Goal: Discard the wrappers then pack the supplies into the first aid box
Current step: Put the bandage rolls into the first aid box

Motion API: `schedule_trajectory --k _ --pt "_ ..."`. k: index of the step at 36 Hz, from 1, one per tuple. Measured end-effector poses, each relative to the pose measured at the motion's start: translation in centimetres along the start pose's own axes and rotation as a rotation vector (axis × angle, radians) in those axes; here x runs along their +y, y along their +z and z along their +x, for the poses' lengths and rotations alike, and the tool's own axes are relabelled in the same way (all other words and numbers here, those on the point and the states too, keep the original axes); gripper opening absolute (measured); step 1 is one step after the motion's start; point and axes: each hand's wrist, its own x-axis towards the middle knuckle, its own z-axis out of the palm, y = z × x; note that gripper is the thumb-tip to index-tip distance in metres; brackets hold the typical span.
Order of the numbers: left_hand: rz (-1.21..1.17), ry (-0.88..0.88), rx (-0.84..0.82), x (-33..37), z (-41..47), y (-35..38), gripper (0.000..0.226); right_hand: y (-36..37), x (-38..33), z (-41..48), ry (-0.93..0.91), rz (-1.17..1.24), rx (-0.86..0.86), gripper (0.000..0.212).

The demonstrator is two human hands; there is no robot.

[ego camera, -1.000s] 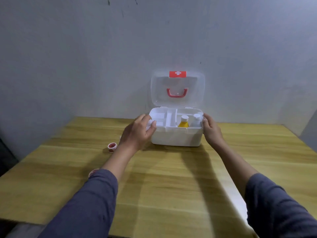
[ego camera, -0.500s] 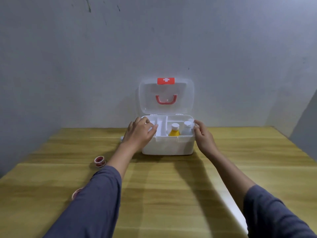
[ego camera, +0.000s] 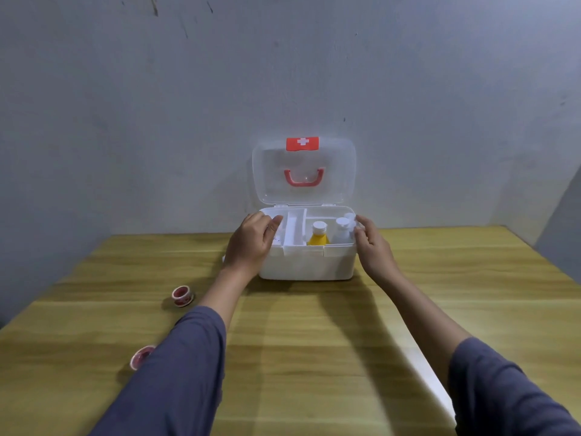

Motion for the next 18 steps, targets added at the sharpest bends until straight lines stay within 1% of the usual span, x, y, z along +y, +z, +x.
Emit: schedule_trajectory --k 3,7,9,12,14,16,18 --pt "0.007 0.019 0.065 0.3 0.4 -0.3 0.044 -0.1 -0.1 0.0 -0.004 -0.004 -0.006 0.037" --pt "-0.001 0.006 0.120 1.3 1.9 -0.5 0.039 -0.1 0.0 0.0 0.003 0.002 -0.008 0.038" --pt "-0.029 -0.020 0.107 2.5 3.1 -0.5 0.040 -0.1 0.1 0.1 0.006 0.001 -0.011 0.038" --pt "-0.140 -0.124 0.005 4.6 5.1 -0.1 0.035 -0.2 0.2 0.1 0.003 0.008 -0.017 0.040" --pt "-0.202 -0.252 -0.118 5.6 6.2 0.6 0.027 -0.2 0.2 0.2 -0.004 0.010 -0.020 0.040" --pt "-0.214 -0.356 -0.256 6.1 6.9 1.5 0.038 -0.3 0.3 0.2 -0.009 0.005 -0.027 0.040" --pt "-0.183 -0.397 -0.348 6.0 7.0 2.5 0.044 -0.4 0.5 0.4 -0.010 0.008 -0.036 0.040"
